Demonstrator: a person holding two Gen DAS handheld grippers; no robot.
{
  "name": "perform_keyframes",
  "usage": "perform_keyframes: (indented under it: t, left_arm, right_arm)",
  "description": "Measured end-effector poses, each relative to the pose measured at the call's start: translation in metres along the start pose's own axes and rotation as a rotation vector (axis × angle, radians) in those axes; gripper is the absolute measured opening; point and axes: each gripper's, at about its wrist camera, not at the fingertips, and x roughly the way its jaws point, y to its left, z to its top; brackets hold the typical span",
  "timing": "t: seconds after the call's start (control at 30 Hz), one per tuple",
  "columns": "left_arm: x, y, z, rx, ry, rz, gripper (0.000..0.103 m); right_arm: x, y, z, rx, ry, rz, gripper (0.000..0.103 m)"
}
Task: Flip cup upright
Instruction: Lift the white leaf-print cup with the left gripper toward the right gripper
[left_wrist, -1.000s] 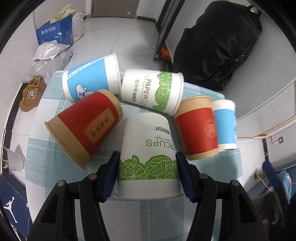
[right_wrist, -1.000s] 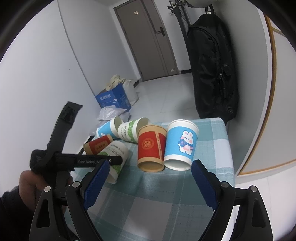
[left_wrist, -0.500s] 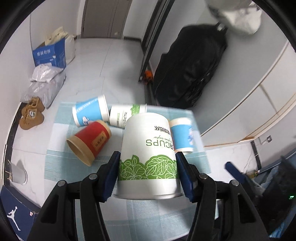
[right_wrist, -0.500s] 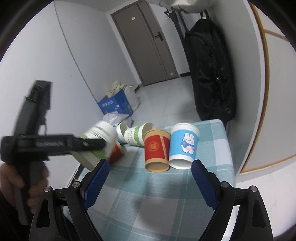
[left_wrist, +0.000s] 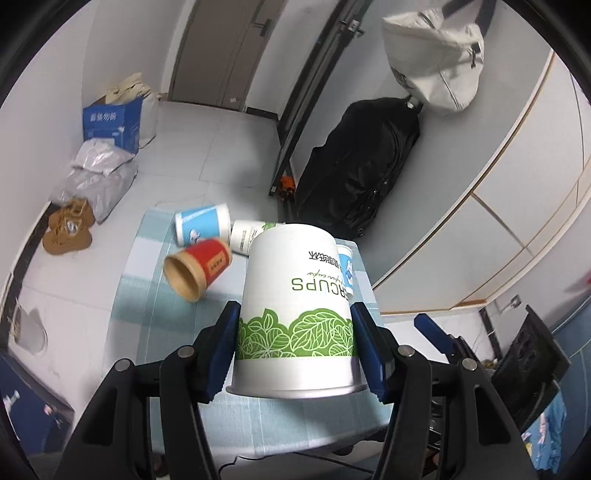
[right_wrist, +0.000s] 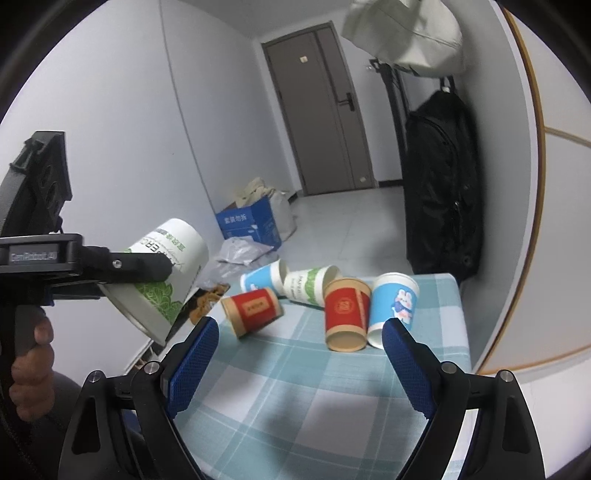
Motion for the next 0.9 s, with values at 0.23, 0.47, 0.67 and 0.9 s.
perform_keyframes:
  t: [0.23, 0.47, 0.67, 0.9]
  left_arm:
    - [0.004, 0.016, -0.015, -0.038, 0.007, 0.001, 0.055]
    - [0.026, 0.037, -0.027, -0.100, 0.075, -0.025, 0.055]
    - [0.054, 0.052, -0.032, -0.130, 0.152, -0.004, 0.055]
    - [0.078, 0.061, -0.042, -0.167, 0.219, 0.029, 0.055]
  right_arm:
    - [0.002, 0.016, -0.014, -0.054, 0.055, 0.024, 0.091]
    - [0.010, 0.020, -0.029, -0.103, 0.105, -0.028, 0.091]
    - [0.023, 0.010, -0.034, -0.092, 0.141, -0.074, 0.091]
    - [0.038, -0.005, -0.036, -0.029, 0.199, -0.096, 0.091]
